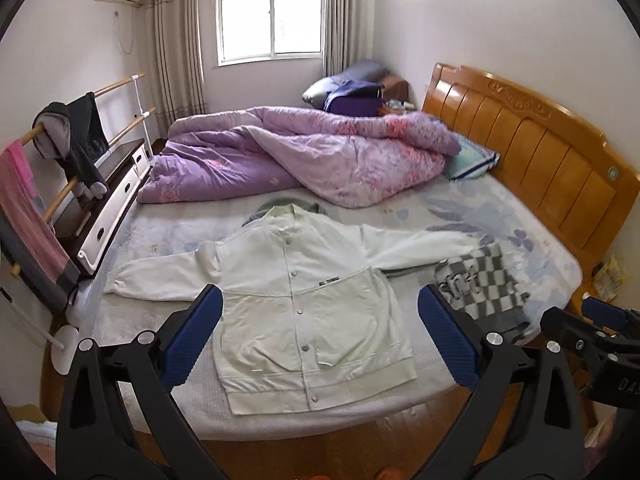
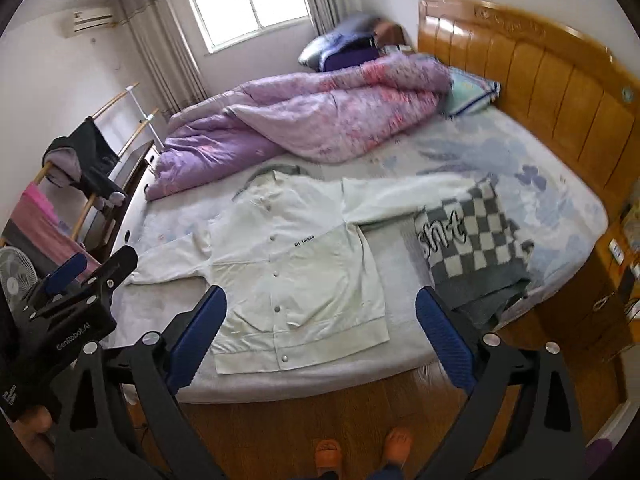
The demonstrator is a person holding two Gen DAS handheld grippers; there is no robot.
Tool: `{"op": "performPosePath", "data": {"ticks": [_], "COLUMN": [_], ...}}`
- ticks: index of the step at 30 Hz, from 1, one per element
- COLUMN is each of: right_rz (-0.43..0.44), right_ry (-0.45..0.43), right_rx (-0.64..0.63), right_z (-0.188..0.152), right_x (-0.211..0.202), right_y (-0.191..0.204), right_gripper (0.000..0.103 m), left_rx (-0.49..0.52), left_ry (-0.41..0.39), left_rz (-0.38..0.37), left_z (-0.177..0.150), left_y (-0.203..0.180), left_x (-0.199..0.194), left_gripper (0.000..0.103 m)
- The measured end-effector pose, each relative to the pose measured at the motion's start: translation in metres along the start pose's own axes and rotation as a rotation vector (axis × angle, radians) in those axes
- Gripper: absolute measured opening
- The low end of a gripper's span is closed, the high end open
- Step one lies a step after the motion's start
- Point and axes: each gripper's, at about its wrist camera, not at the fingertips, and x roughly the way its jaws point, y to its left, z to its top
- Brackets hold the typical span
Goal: Fold large clothes
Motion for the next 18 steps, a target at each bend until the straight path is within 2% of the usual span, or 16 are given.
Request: {"op": "performPosePath", "data": {"ticks": [6,13,16,18], "right_rz": [0.024,0.050,0.065,0.067], "right_ry": [-0.056,-0.114,-0.127,-0.138], "right_rx": [-0.105,-0.214,-0.233,-0.235], "right_z": [0.004,0.001,-0.002,-0.004], "right_x": [-0.051,-0.096,-0.111,-0.119], "right_y": [0.017,0.011,0.004,-0.002], "right_gripper": [0.094,0.094,0.094,0.094], "left_rx": [-0.064,-0.080,-0.085,-0.084], "left_ry": [-0.039,-0.100,-0.102,-0.111], "left_rz": [0.010,0.062,0.045,0.060], "left_z": [0.000,-0.005,-0.009,-0.012], "left_y": [0.001,-0.035,-0.049,-0.059], "left_x": [-0.061,-0.125,-0.142,-0.156], "left_gripper": [0.098,0.098,0.098,0.098]}}
